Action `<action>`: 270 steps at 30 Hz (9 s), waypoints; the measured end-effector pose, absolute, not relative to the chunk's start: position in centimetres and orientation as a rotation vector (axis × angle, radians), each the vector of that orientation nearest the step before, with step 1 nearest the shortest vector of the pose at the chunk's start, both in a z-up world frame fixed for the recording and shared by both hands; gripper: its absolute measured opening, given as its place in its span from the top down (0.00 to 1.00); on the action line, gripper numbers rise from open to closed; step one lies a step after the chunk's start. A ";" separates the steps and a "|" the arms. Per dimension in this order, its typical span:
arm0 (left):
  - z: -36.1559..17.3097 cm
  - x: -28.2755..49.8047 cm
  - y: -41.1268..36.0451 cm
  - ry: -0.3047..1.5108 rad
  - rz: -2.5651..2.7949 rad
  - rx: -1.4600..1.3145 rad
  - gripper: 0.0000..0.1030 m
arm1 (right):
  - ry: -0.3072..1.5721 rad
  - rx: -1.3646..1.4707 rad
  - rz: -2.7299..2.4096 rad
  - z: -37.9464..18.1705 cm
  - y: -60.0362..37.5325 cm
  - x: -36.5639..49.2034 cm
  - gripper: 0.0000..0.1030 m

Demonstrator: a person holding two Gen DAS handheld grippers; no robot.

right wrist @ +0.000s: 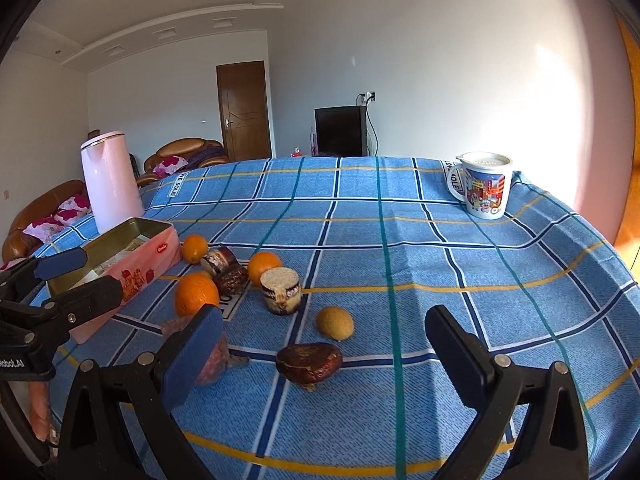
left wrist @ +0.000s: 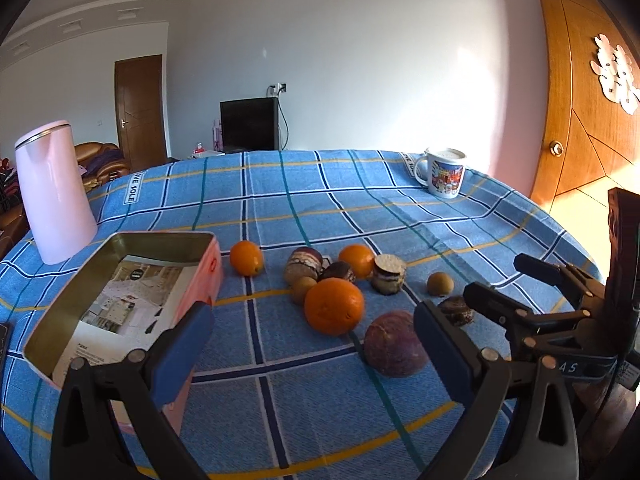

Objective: Organize fruits
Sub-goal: 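Grasp the dark purple fruit with the left tool while the right tool grasps the dark brown fruit, then lift both held fruits and carry them over the pink tin box, then open both tools to drop the fruits into the tin box, then grasp the large orange with the left tool while the right tool grasps the yellow round fruit, then lift the orange and yellow fruit and carry them over the tin box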

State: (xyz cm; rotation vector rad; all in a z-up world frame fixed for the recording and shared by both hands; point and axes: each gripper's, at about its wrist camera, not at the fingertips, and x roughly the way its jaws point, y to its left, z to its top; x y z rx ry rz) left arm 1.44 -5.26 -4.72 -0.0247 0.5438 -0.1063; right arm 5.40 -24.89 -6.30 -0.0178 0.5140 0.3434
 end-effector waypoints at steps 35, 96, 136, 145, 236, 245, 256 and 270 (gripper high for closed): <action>-8.6 3.6 -8.5 0.668 -0.303 -0.046 0.48 | 0.700 0.028 0.536 -9.7 -24.6 7.6 0.56; -3.0 0.9 3.4 0.395 0.024 -0.077 0.49 | 0.404 -0.110 0.747 -1.7 -14.3 6.1 0.56; -2.9 1.6 12.4 0.457 0.234 -0.154 0.28 | 0.598 -0.308 0.922 -6.0 -0.8 8.3 0.25; -2.1 2.1 6.1 0.441 0.087 -0.121 0.17 | 0.554 -0.197 0.726 -4.3 -13.3 7.8 0.25; -5.4 2.7 -6.4 0.398 -0.162 0.026 0.52 | 0.423 -0.027 0.559 -6.6 -26.1 7.0 0.72; -5.3 2.2 -6.5 0.361 -0.150 0.036 0.52 | 0.369 -0.025 0.562 -6.4 -26.4 6.2 0.72; -4.9 1.5 -6.7 0.317 -0.143 0.044 0.52 | 0.313 -0.029 0.573 -6.2 -26.5 5.3 0.72; -2.9 0.6 -3.9 0.281 -0.085 0.029 0.52 | 0.368 -0.057 0.617 -5.4 -24.4 5.9 0.72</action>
